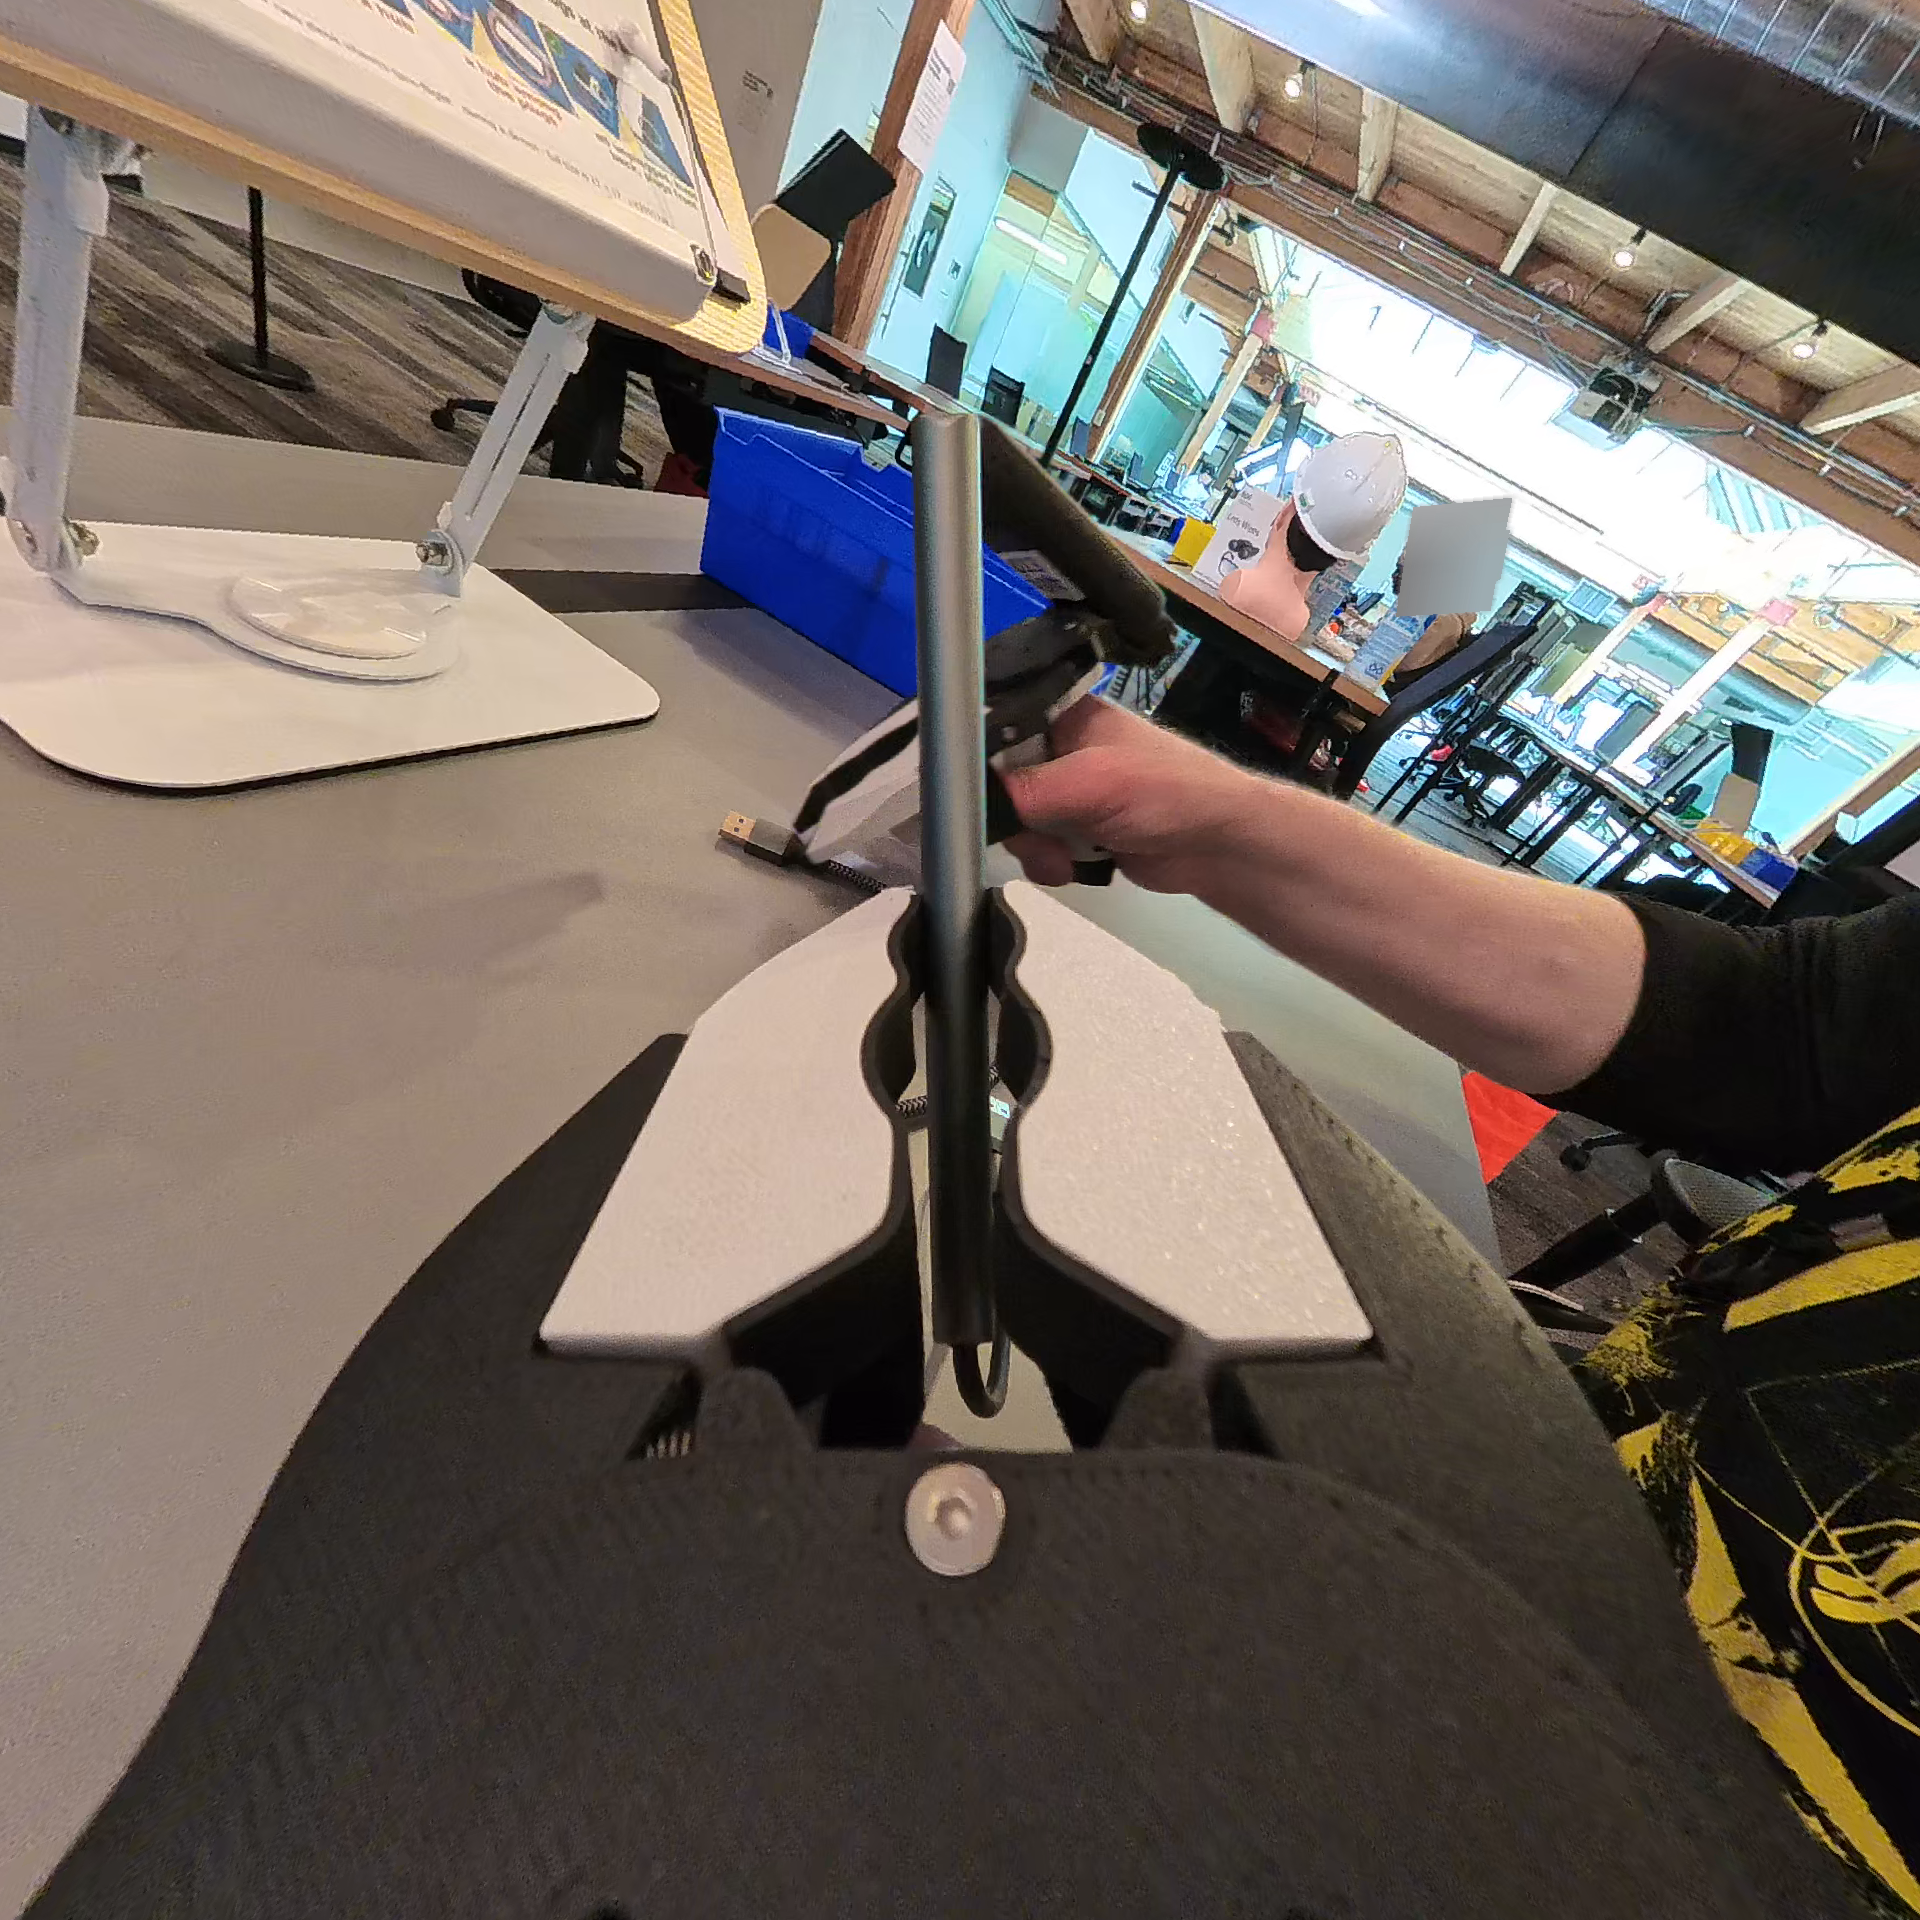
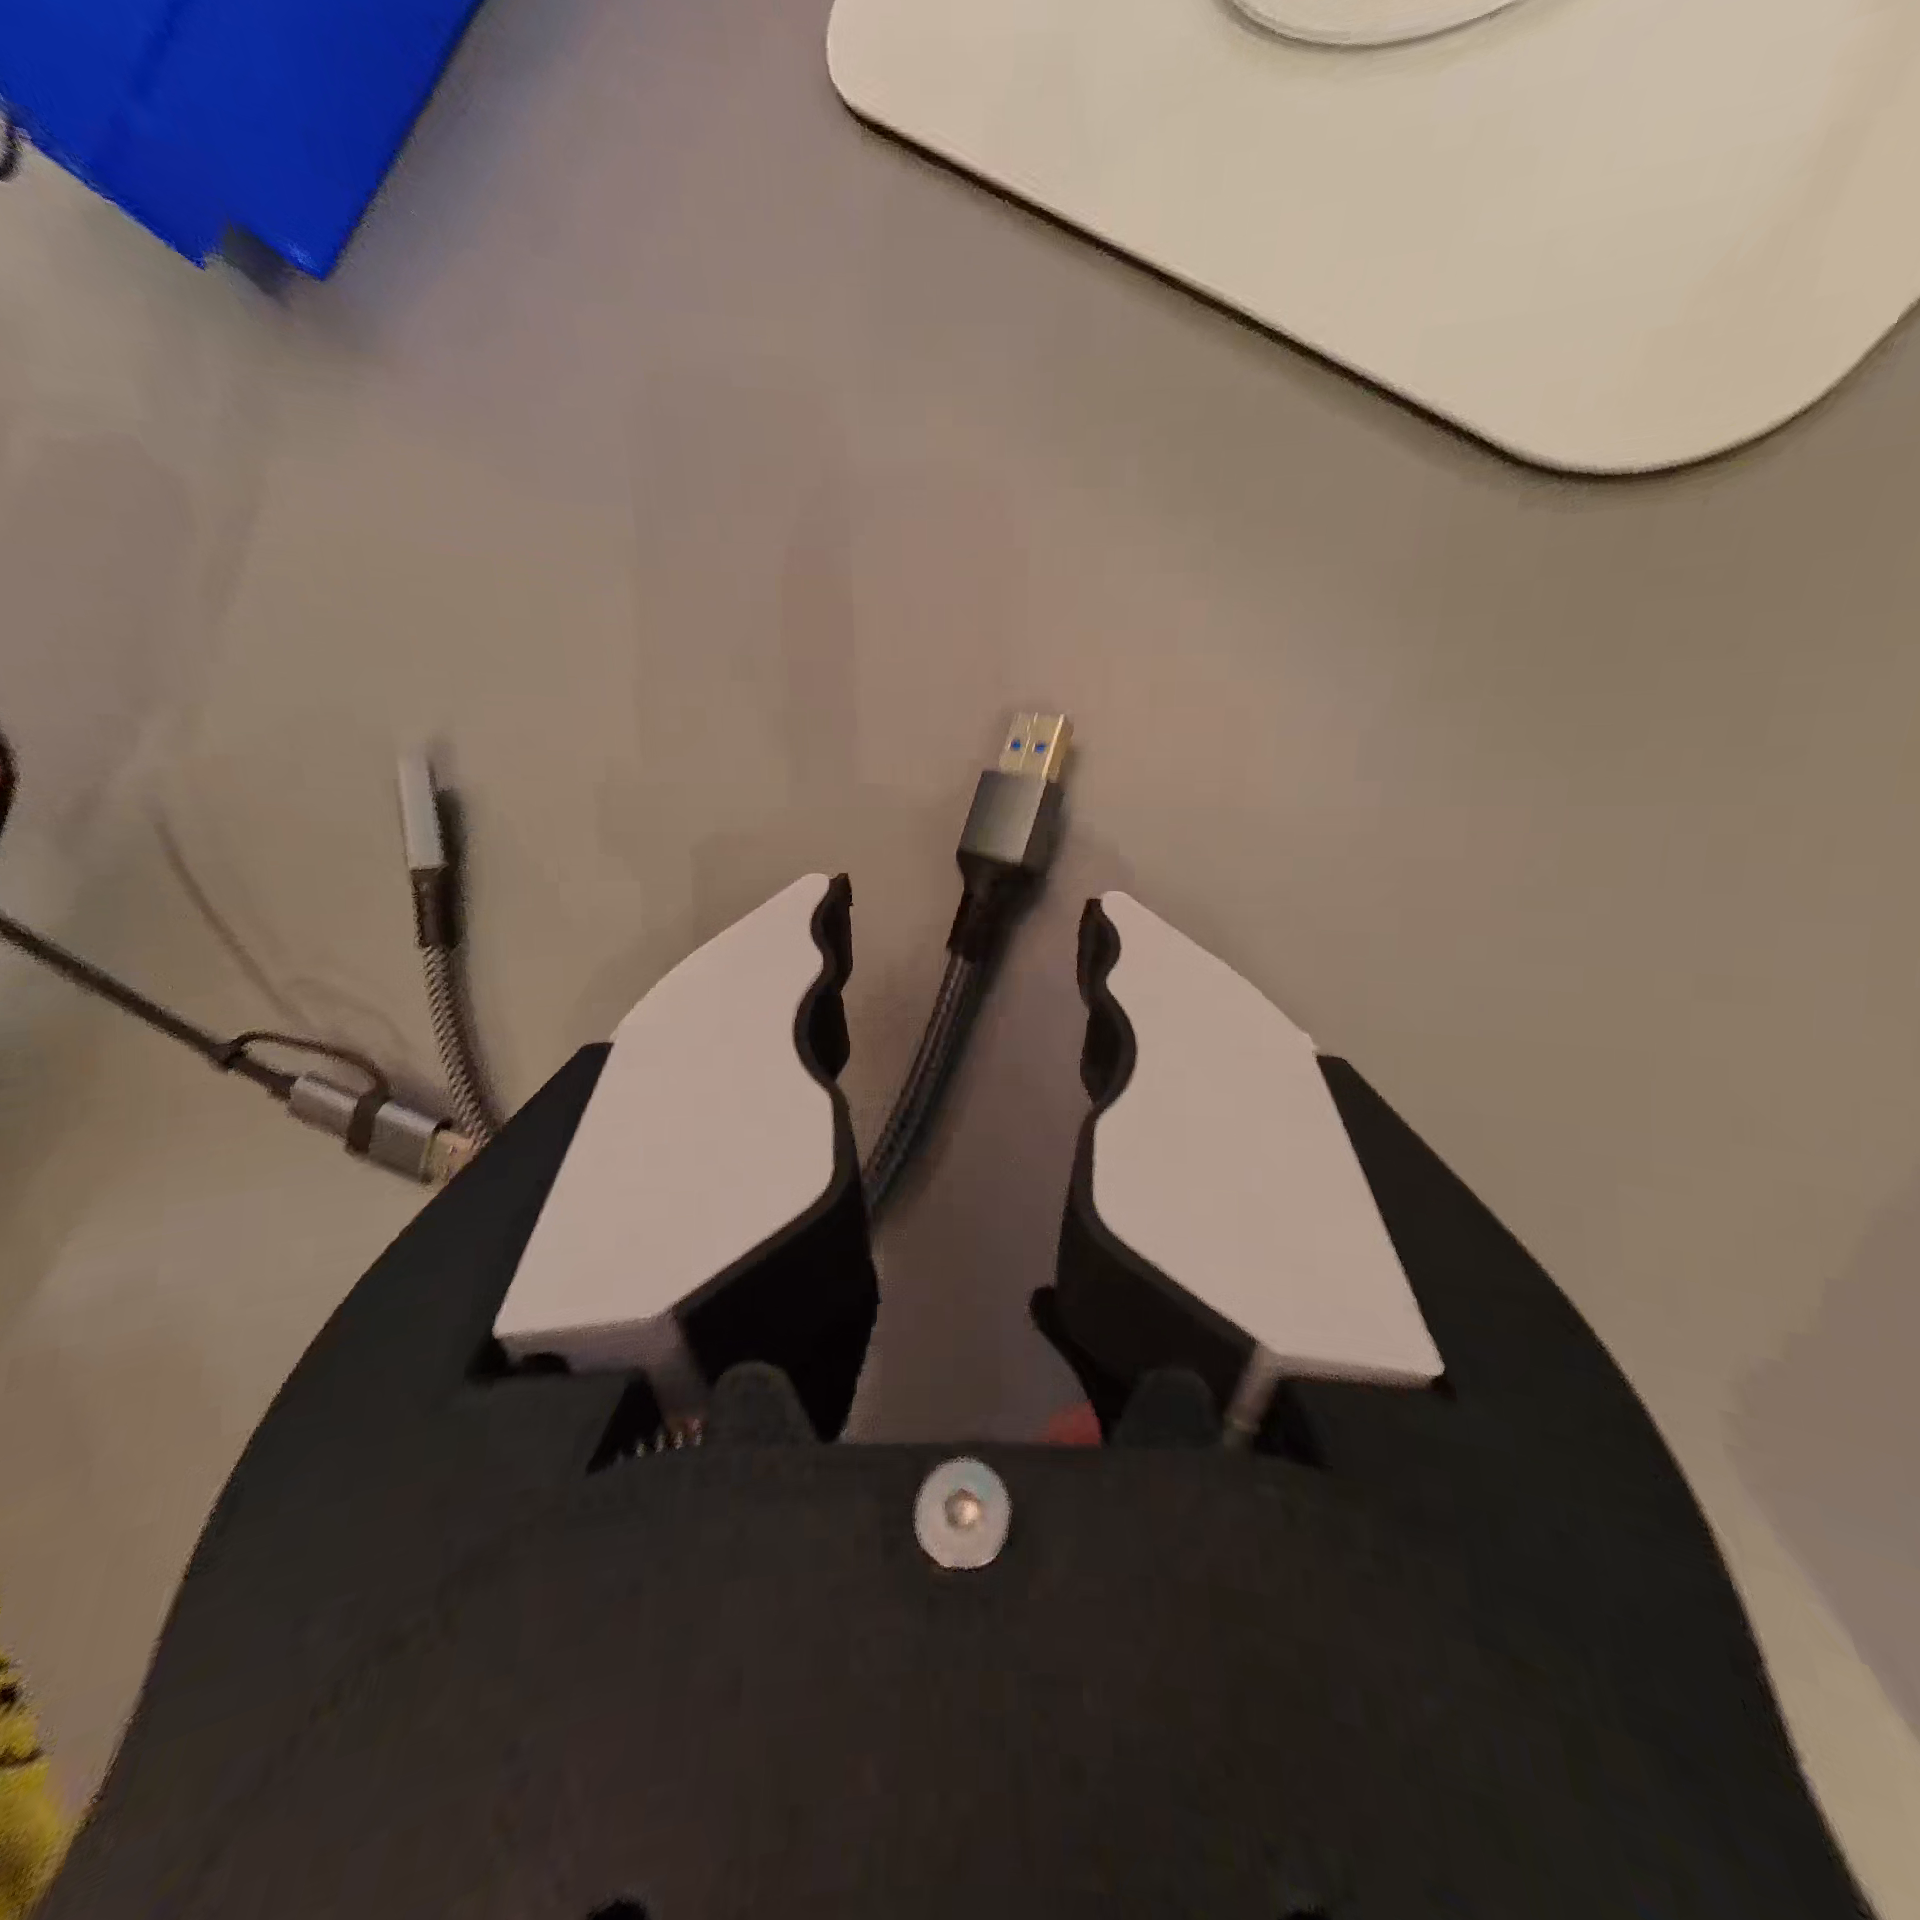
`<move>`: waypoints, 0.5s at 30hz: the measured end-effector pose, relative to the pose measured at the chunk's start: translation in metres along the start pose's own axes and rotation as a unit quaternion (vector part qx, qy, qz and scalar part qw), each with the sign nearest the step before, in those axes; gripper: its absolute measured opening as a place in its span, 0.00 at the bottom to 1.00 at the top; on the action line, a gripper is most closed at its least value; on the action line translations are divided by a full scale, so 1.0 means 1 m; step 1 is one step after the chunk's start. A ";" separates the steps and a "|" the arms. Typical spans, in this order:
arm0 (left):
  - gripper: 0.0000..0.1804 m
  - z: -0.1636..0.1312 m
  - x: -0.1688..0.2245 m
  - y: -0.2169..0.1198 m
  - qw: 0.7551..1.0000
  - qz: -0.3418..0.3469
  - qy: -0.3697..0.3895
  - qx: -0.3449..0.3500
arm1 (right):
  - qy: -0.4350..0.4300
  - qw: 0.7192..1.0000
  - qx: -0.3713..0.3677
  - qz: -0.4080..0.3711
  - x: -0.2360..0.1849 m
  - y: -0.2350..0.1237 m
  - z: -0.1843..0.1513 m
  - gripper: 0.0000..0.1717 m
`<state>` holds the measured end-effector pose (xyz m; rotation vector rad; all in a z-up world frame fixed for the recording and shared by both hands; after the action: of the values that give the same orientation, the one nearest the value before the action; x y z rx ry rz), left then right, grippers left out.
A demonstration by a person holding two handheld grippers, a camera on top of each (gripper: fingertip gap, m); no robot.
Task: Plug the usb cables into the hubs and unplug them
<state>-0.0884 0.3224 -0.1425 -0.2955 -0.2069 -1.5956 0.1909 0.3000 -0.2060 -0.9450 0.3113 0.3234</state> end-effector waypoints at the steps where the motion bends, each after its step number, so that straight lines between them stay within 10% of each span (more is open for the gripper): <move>1: 0.06 0.000 0.000 0.000 1.000 0.000 0.000 0.000 | -0.005 1.000 -0.003 -0.017 0.001 0.005 0.003 0.24; 15: 0.06 -0.001 0.000 -0.004 1.000 0.000 0.001 0.002 | -0.035 0.997 0.003 0.075 -0.016 0.020 0.005 0.03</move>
<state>-0.0923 0.3222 -0.1430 -0.2912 -0.2076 -1.5955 0.1686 0.3127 -0.2113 -0.9037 0.3205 0.4919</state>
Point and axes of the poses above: each gripper's, where its closed fingertips meet, y out along the fingers, z out of its top, x = y × z across the jaws, the point moved 7 cm from there along -y, back along the fingers, and after that the axes turned 7 degrees about y, right-handed, at the moved point
